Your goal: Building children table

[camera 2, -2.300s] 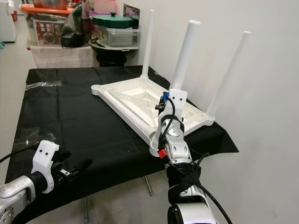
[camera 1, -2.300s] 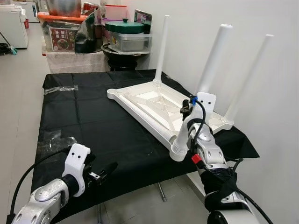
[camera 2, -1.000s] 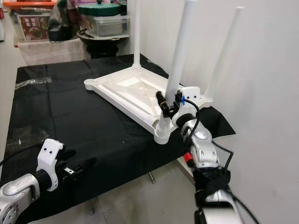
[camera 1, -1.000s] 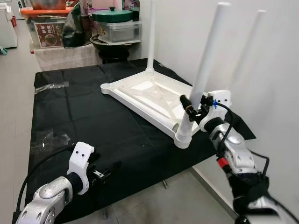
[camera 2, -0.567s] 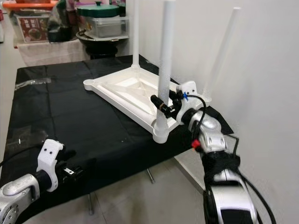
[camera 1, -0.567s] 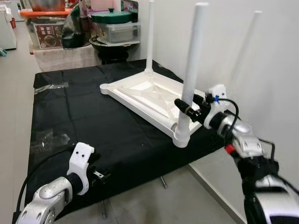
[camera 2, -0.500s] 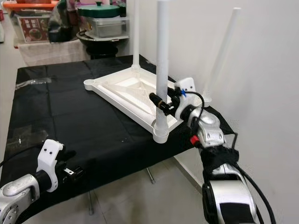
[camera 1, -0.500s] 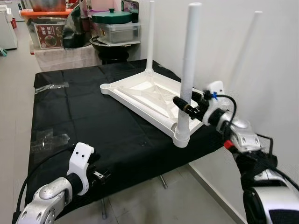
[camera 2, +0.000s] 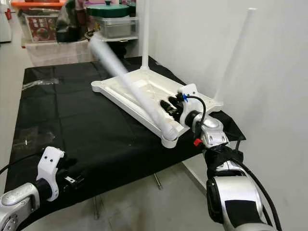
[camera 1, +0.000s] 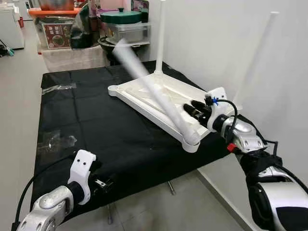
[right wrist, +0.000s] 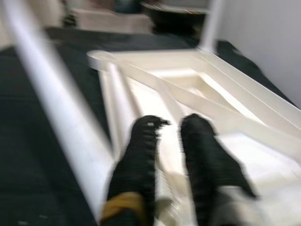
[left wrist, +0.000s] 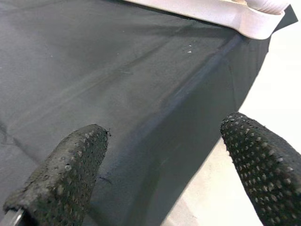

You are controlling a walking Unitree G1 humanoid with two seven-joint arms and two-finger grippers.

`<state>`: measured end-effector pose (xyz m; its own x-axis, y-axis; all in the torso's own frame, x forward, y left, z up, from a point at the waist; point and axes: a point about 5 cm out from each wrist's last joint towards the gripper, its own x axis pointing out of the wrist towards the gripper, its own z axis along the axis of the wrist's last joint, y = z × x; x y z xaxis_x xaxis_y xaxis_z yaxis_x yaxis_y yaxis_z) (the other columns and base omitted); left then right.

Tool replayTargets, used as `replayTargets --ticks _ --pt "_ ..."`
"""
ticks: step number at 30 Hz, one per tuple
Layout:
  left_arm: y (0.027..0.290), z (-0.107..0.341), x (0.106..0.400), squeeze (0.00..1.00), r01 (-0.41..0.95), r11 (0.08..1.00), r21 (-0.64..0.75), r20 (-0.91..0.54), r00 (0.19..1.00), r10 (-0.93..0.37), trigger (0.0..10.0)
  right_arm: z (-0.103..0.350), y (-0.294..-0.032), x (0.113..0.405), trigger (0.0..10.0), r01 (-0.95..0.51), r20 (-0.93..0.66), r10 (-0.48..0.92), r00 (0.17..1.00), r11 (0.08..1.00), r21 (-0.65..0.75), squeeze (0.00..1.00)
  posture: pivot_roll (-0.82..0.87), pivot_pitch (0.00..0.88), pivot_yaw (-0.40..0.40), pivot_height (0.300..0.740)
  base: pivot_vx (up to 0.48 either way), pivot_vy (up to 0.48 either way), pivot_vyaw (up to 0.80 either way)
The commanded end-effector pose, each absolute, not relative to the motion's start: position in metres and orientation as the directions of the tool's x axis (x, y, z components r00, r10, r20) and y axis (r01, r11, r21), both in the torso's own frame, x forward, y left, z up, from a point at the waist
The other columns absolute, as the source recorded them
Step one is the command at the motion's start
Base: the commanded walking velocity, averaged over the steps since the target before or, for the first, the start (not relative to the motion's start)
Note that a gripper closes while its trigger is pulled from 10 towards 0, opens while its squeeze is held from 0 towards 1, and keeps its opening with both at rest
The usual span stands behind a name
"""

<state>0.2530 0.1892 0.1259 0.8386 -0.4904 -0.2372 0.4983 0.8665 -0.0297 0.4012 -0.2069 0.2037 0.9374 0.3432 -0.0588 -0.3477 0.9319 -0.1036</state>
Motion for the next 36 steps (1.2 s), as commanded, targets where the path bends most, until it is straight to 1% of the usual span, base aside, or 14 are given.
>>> replayTargets --ticks 1,6,11,12,14,15,20,21,24,25,27,29,32,36 --pt "0.193 0.127 0.253 0.00 0.490 0.872 -0.009 -0.247 0.844 -0.477 10.0 0.201 -0.215 0.402 0.0 -0.274 -0.074 0.267 0.961 0.954 -0.118 0.00 0.12 0.000 -0.069 0.740 0.000 0.000 0.00" --pt "0.194 0.128 0.255 0.00 0.487 0.873 -0.002 -0.246 0.846 -0.472 10.0 0.186 -0.212 0.398 0.0 -0.257 -0.100 0.244 0.965 0.954 -0.152 0.00 0.12 0.000 -0.066 0.740 0.000 0.000 0.00" --pt "0.202 0.134 0.262 0.00 0.415 0.910 0.007 -0.207 0.891 -0.404 10.0 0.194 -0.195 0.400 0.0 -0.241 0.020 0.248 0.969 0.957 -0.162 0.00 0.12 0.000 -0.066 0.740 0.000 0.000 0.00" --pt "0.205 0.135 0.264 0.00 0.396 0.918 0.012 -0.201 0.901 -0.386 10.0 0.198 -0.193 0.400 0.0 -0.232 0.063 0.244 0.968 0.960 -0.156 0.86 0.13 0.000 -0.066 0.740 0.000 0.000 0.00" --pt "0.206 0.135 0.265 0.00 0.385 0.923 0.005 -0.194 0.906 -0.376 10.0 0.202 -0.191 0.400 0.0 -0.232 0.098 0.248 0.964 0.961 -0.151 0.86 0.13 0.000 -0.066 0.740 0.000 0.000 0.00" --pt "0.206 0.136 0.266 0.00 0.376 0.927 -0.002 -0.189 0.910 -0.370 10.0 0.206 -0.190 0.400 0.0 -0.219 0.127 0.239 0.963 0.964 -0.150 1.00 0.13 0.000 -0.066 0.740 0.000 0.000 0.00" --pt "0.204 0.135 0.268 0.00 0.374 0.927 -0.016 -0.190 0.910 -0.370 10.0 0.212 -0.183 0.398 0.0 -0.217 0.180 0.254 0.950 0.955 -0.200 1.00 0.12 0.000 -0.056 0.740 0.000 0.000 0.00" --pt "0.203 0.135 0.268 0.00 0.374 0.927 -0.016 -0.191 0.909 -0.370 10.0 0.212 -0.182 0.398 2.7 -0.211 0.181 0.249 0.952 0.956 -0.204 1.00 0.11 0.000 -0.055 0.740 0.000 0.000 0.00" --pt "0.203 0.135 0.268 0.00 0.374 0.927 -0.016 -0.191 0.909 -0.370 10.0 0.212 -0.182 0.398 2.7 -0.211 0.181 0.249 0.952 0.956 -0.204 1.00 0.11 0.000 -0.055 0.740 0.000 0.000 0.00" --pt "0.202 0.134 0.269 0.00 0.373 0.928 -0.018 -0.192 0.909 -0.370 10.0 0.213 -0.180 0.398 10.0 -0.232 0.185 0.268 0.946 0.953 -0.193 1.00 0.11 0.000 -0.053 0.740 0.000 0.000 0.00" --pt "0.201 0.134 0.270 0.00 0.370 0.929 -0.024 -0.192 0.910 -0.367 10.0 0.216 -0.174 0.394 10.0 -0.283 0.216 0.329 0.919 0.934 -0.219 1.00 0.11 0.000 -0.052 0.740 0.000 0.000 0.00" --pt "0.201 0.134 0.270 0.00 0.370 0.929 -0.024 -0.192 0.910 -0.367 10.0 0.216 -0.174 0.394 10.0 -0.283 0.216 0.329 0.919 0.934 -0.219 1.00 0.11 0.000 -0.052 0.740 0.000 0.000 0.00" --pt "0.199 0.136 0.274 0.00 0.347 0.937 -0.047 -0.162 0.923 -0.350 10.0 0.218 -0.153 0.376 10.0 -0.405 0.287 0.500 0.817 0.852 -0.333 1.00 0.10 0.000 -0.051 0.740 0.000 0.000 0.00" --pt "0.199 0.138 0.276 0.00 0.318 0.947 -0.053 -0.145 0.936 -0.322 10.0 0.215 -0.148 0.370 10.0 -0.423 0.303 0.518 0.800 0.845 -0.328 1.00 0.09 0.000 -0.050 0.740 0.000 0.000 0.00"
